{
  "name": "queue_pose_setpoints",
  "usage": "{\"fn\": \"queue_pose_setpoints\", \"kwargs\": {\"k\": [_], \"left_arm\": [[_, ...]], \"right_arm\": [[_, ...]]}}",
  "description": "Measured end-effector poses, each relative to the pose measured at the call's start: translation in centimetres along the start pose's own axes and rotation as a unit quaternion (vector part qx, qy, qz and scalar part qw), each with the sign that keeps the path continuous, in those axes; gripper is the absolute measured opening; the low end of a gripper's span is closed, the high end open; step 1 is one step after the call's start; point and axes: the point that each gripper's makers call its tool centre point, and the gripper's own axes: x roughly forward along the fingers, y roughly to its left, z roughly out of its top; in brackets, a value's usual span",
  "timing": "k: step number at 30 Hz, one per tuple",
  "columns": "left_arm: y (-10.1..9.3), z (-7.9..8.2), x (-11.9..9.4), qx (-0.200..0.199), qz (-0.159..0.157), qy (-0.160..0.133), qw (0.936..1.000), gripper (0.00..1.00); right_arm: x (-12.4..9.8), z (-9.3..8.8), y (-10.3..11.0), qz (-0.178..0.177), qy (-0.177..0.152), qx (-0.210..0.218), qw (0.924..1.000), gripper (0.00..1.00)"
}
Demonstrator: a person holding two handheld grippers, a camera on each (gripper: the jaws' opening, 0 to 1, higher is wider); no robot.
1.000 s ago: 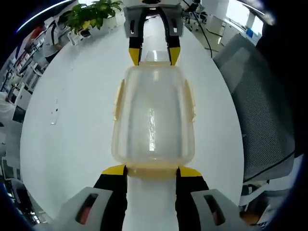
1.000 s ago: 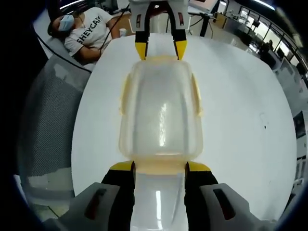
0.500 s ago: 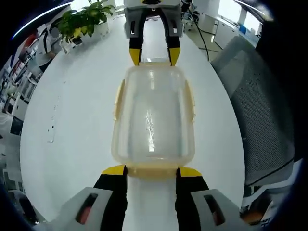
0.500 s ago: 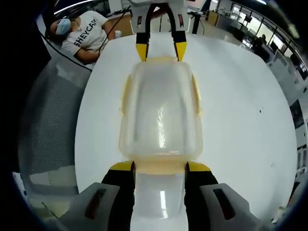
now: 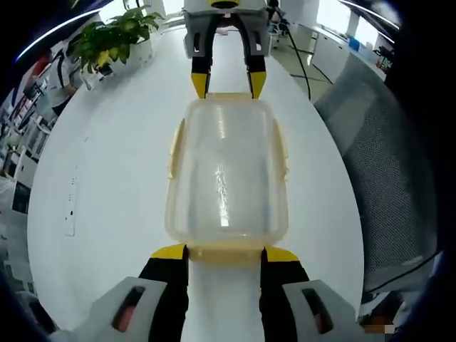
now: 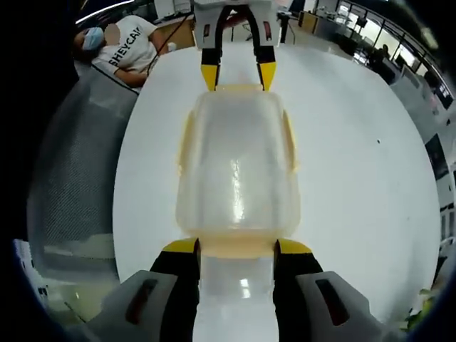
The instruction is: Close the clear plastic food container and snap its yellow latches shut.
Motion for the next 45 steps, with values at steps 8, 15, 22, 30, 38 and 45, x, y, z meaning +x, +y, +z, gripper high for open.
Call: {"fn": "queue_pose_setpoints", "kwargs": {"k": [8,15,22,30,38,45], "left_arm": [[0.2,2.3,1.2,0.011,-0.008,-0.006,0.9999,0.33],[-0.1,4.7,2.2,0.012,-0.012,-0.021,0.9996,0.33],[0.0,6.5,3.0,0.014,-0.01,-0.027,0.9995,0.33],[-0.2,7.9,3.6,0.006,-0.011,-0.036,0.9993,0.33],[-0.3,8.7,4.0,0.008,-0.016,-0.039,0.9991,0.33],[-0.2,8.8,4.1,0.007,-0.013,-0.041,0.999,0.33]], "right_arm": [[-0.8,-2.5,0.1,-0.003,0.003,0.015,0.9999,0.37],[-1.8,-5.0,0.3,-0.004,0.007,0.015,0.9999,0.37],[-2.6,-6.6,0.2,-0.006,0.013,0.014,0.9998,0.37],[-3.3,-7.9,0.2,-0.006,0.019,0.009,0.9998,0.37],[-3.4,-8.8,0.3,-0.002,0.025,0.016,0.9996,0.37],[-3.2,-9.2,0.1,-0.007,0.02,0.011,0.9997,0.37]]}}
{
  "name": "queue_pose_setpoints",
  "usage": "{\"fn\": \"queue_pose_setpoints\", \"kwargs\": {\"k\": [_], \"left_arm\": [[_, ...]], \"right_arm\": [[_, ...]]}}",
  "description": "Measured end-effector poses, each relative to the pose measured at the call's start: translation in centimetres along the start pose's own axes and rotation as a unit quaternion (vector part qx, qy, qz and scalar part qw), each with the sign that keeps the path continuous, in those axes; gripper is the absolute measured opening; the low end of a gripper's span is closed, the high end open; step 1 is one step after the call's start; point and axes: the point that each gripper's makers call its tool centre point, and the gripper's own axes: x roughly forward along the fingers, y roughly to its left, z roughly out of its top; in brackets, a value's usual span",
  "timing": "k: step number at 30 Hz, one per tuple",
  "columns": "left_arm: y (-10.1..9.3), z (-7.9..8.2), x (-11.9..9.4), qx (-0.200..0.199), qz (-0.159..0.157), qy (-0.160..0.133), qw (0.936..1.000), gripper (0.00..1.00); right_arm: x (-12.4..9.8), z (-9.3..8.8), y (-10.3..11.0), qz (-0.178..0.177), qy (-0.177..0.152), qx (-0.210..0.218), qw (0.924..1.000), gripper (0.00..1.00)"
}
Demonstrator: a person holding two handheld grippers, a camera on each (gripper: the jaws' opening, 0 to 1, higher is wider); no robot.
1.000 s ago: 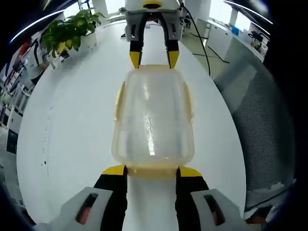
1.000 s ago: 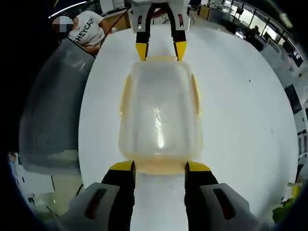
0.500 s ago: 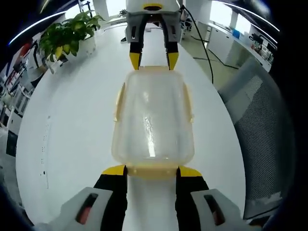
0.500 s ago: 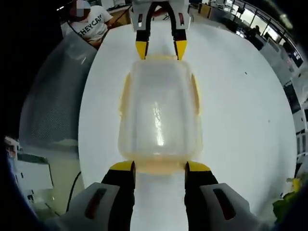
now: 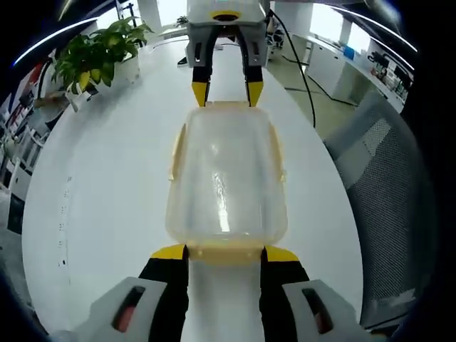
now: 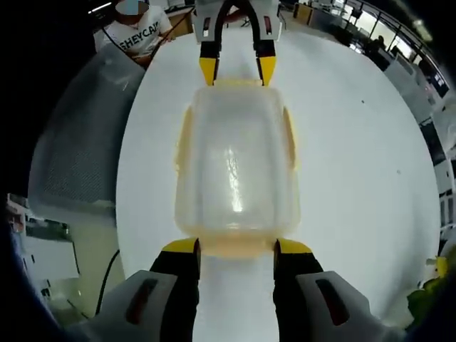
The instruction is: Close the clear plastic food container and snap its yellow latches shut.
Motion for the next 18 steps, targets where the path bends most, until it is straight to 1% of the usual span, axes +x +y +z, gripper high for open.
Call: {"fn": "queue_pose_setpoints", "kwargs": {"k": [5,10,12,14,18], "left_arm": [[-0.2,-0.24,0.19,0.0,-0.005,0.004,1.0,0.33],[-0.34,-0.11,0.36,-0.007,-0.008,-0.003,0.9999,0.33],[-0.61,-0.1,0.43,-0.014,-0.013,-0.003,0.9998,0.34],[-0.56,-0.04,0.44,-0.012,-0.012,-0.002,0.9999,0.34],[-0.55,-0.06,0.44,-0.009,-0.012,0.002,0.9999,0.34]], "right_arm": [[0.31,0.01,0.21,0.003,-0.004,0.004,1.0,0.37],[0.4,-0.37,0.2,0.001,-0.011,0.004,0.9999,0.38],[0.42,-0.4,0.18,0.002,-0.013,0.004,0.9999,0.38],[0.56,-0.44,0.17,0.002,-0.016,0.004,0.9999,0.38],[0.61,-0.56,0.24,0.002,-0.023,0.022,0.9995,0.38]]}}
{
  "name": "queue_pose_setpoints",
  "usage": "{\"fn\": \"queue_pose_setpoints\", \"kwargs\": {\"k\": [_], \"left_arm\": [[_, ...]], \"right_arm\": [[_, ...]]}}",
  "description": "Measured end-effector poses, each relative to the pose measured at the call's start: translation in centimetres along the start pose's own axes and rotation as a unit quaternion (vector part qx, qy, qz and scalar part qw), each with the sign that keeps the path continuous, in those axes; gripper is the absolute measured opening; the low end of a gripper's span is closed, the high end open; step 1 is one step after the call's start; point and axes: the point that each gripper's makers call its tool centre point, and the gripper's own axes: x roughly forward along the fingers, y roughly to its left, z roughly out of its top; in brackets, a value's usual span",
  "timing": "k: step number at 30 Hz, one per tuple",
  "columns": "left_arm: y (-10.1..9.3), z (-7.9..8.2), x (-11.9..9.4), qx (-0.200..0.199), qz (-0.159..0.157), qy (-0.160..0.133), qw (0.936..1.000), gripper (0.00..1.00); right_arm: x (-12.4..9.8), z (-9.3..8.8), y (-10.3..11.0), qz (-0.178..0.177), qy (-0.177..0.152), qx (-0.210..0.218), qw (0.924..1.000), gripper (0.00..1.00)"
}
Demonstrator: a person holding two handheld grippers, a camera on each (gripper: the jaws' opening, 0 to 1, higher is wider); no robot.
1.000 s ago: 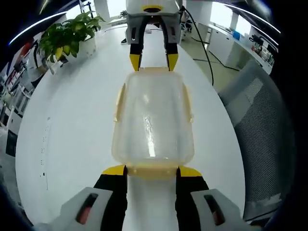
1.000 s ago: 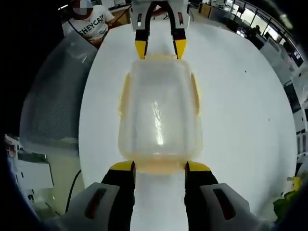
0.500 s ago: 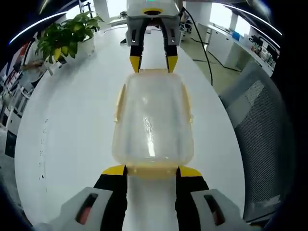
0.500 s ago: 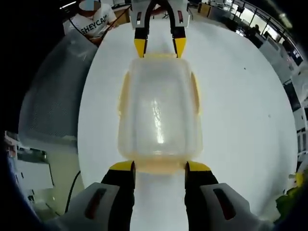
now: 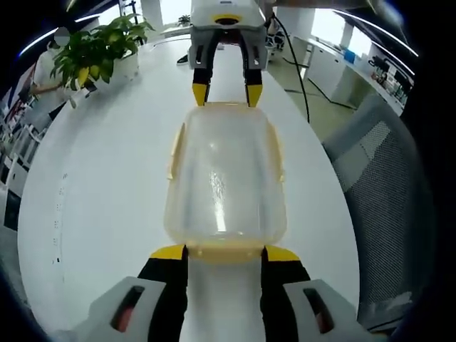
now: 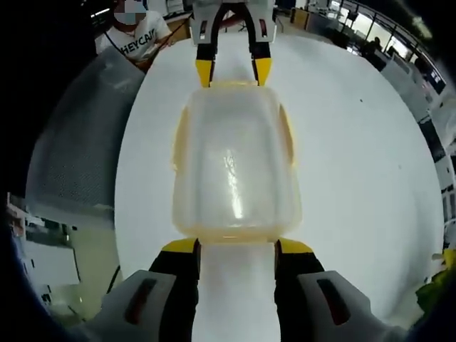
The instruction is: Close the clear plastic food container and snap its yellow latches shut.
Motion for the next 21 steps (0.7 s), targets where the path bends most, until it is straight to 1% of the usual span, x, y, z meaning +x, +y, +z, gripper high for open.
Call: {"fn": "queue_pose_setpoints", "kwargs": {"k": [3,5,7,8,9,10,11,12,15,18,20,21], "left_arm": [[0.0,-0.02,0.0,0.0,0.0,-0.001,1.0,0.35],[-0.11,0.05,0.03,0.002,0.002,0.002,1.0,0.36],[-0.77,0.01,0.2,0.011,-0.002,0.011,0.9999,0.43],[-0.59,-0.05,0.23,0.025,0.004,0.015,0.9996,0.44],[-0.49,-0.06,0.28,0.034,0.009,0.015,0.9993,0.43],[-0.48,-0.15,0.29,0.034,0.012,0.016,0.9992,0.42],[-0.38,-0.05,0.26,0.034,0.013,0.014,0.9992,0.42],[-0.28,0.01,0.22,0.027,0.013,0.012,0.9995,0.42],[-0.25,0.02,0.18,0.028,0.014,0.009,0.9995,0.42],[-0.09,0.03,0.08,0.024,0.019,0.005,0.9995,0.42],[0.05,0.06,-0.25,0.009,0.023,-0.004,0.9997,0.42],[0.21,0.11,-0.43,-0.007,0.024,-0.014,0.9996,0.42]], "right_arm": [[0.1,0.1,0.18,-0.008,0.003,-0.005,0.9999,0.39],[0.39,-0.03,0.23,-0.013,0.016,-0.01,0.9997,0.4],[0.64,-0.22,0.2,-0.014,0.027,-0.018,0.9994,0.43],[0.72,-0.13,0.33,-0.018,0.033,-0.022,0.9991,0.44],[0.69,0.02,0.28,-0.02,0.032,-0.031,0.9988,0.44],[0.7,0.19,0.23,-0.021,0.034,-0.038,0.9985,0.42],[0.66,0.24,0.27,-0.019,0.035,-0.027,0.9988,0.42],[0.46,0.12,0.19,-0.02,0.035,-0.025,0.9989,0.42],[0.27,0.23,0.29,-0.021,0.032,-0.025,0.999,0.42],[-0.1,0.28,0.28,-0.024,0.029,-0.016,0.9992,0.41],[-0.13,-0.07,0.24,-0.026,0.027,-0.005,0.9993,0.4],[-0.2,-0.24,0.22,-0.027,0.025,0.001,0.9993,0.4]]}}
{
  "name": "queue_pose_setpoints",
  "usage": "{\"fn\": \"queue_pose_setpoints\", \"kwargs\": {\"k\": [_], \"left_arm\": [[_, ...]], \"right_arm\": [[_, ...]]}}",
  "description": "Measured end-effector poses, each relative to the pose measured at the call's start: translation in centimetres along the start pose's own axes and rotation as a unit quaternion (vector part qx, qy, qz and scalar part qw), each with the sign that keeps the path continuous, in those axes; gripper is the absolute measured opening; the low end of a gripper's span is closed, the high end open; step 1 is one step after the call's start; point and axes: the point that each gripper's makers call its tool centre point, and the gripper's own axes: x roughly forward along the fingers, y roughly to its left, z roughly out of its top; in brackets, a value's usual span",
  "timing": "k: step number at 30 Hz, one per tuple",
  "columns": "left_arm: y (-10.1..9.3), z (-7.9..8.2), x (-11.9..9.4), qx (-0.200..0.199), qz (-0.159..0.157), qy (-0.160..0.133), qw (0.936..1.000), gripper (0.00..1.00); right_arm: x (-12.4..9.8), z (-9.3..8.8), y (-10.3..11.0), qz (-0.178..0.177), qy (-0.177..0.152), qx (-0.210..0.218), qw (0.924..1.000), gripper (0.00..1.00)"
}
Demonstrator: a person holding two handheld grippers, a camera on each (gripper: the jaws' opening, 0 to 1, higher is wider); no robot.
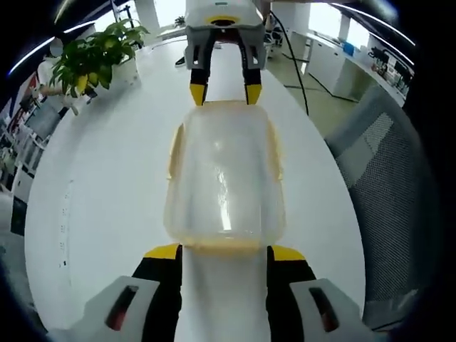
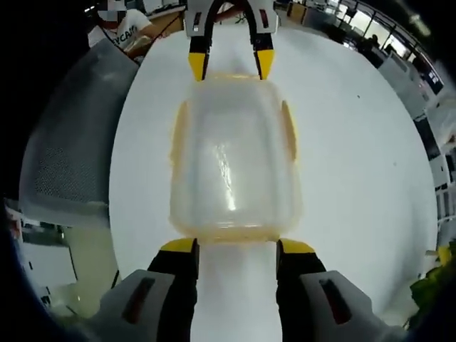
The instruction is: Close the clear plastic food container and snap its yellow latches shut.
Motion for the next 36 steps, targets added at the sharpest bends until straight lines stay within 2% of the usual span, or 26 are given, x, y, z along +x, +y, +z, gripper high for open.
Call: {"fn": "queue_pose_setpoints", "kwargs": {"k": [2,4,7,8,11,14,16,18,19,20,22,24,25,27,30,32,33,34,36], "left_arm": [[0.1,0.0,-0.4,-0.026,0.001,-0.01,0.9996,0.42],[0.3,-0.2,-0.8,-0.034,0.007,-0.01,0.9994,0.41],[0.4,0.0,-1.4,-0.065,0.013,-0.029,0.9974,0.41],[0.4,0.1,-1.6,-0.083,0.013,-0.042,0.9956,0.41],[0.4,0.0,-1.7,-0.13,0.007,-0.052,0.9901,0.41],[0.5,0.2,-1.6,-0.161,0.008,-0.065,0.9849,0.41],[0.7,-0.1,-1.5,-0.192,0.014,-0.065,0.9791,0.41],[1.0,0.0,-1.8,-0.228,0.02,-0.077,0.9704,0.41],[1.1,0.2,-1.8,-0.251,0.02,-0.088,0.9637,0.41],[1.2,0.2,-1.9,-0.29,0.018,-0.098,0.9519,0.41],[1.4,0.3,-2.0,-0.335,0.018,-0.112,0.9355,0.41],[1.6,0.3,-2.0,-0.355,0.026,-0.12,0.9267,0.4],[1.4,0.2,-1.9,-0.364,0.028,-0.118,0.9235,0.39],[1.2,0.2,-1.6,-0.366,0.029,-0.115,0.9232,0.37],[0.8,0.0,-1.0,-0.38,0.036,-0.111,0.9176,0.35],[0.7,-0.1,-1.0,-0.387,0.04,-0.108,0.9146,0.29],[0.5,0.0,-1.0,-0.391,0.038,-0.109,0.913,0.23],[0.4,0.0,-1.0,-0.395,0.036,-0.108,0.9116,0.2],[-0.1,-0.1,-0.4,-0.399,0.031,-0.102,0.9106,0.19]], "right_arm": [[-0.3,-0.2,0.1,0.001,-0.004,0.013,0.9999,0.39],[-0.8,-0.3,0.3,0.001,-0.012,0.032,0.9994,0.39],[-1.4,0.0,0.6,-0.001,-0.041,0.07,0.9967,0.4],[-1.6,0.1,0.6,-0.002,-0.048,0.079,0.9957,0.4],[-2.3,0.7,0.4,-0.007,-0.072,0.117,0.9905,0.4],[-2.8,1.3,0.0,-0.013,-0.093,0.153,0.9837,0.4],[-3.0,1.5,-0.3,-0.017,-0.103,0.177,0.9788,0.41],[-3.0,1.4,-0.6,-0.027,-0.106,0.201,0.9735,0.41],[-3.1,1.6,-0.8,-0.034,-0.115,0.219,0.9683,0.42],[-3.1,1.7,-0.8,-0.037,-0.125,0.235,0.9632,0.42],[-3.0,1.7,-0.7,-0.038,-0.137,0.276,0.9505,0.41],[-2.8,1.2,-0.7,-0.042,-0.14,0.302,0.9419,0.39],[-2.7,1.2,-0.6,-0.042,-0.142,0.306,0.9405,0.39],[-2.4,1.0,-0.5,-0.043,-0.146,0.319,0.9354,0.39],[-2.0,1.2,0.0,-0.042,-0.152,0.337,0.9283,0.38],[-1.8,1.4,0.8,-0.026,-0.152,0.347,0.9251,0.31],[-1.8,2.0,1.1,-0.015,-0.164,0.361,0.9181,0.27],[-1.8,2.1,1.3,-0.01,-0.163,0.366,0.9164,0.23],[-1.7,2.1,1.1,-0.013,-0.165,0.361,0.9177,0.23]]}}
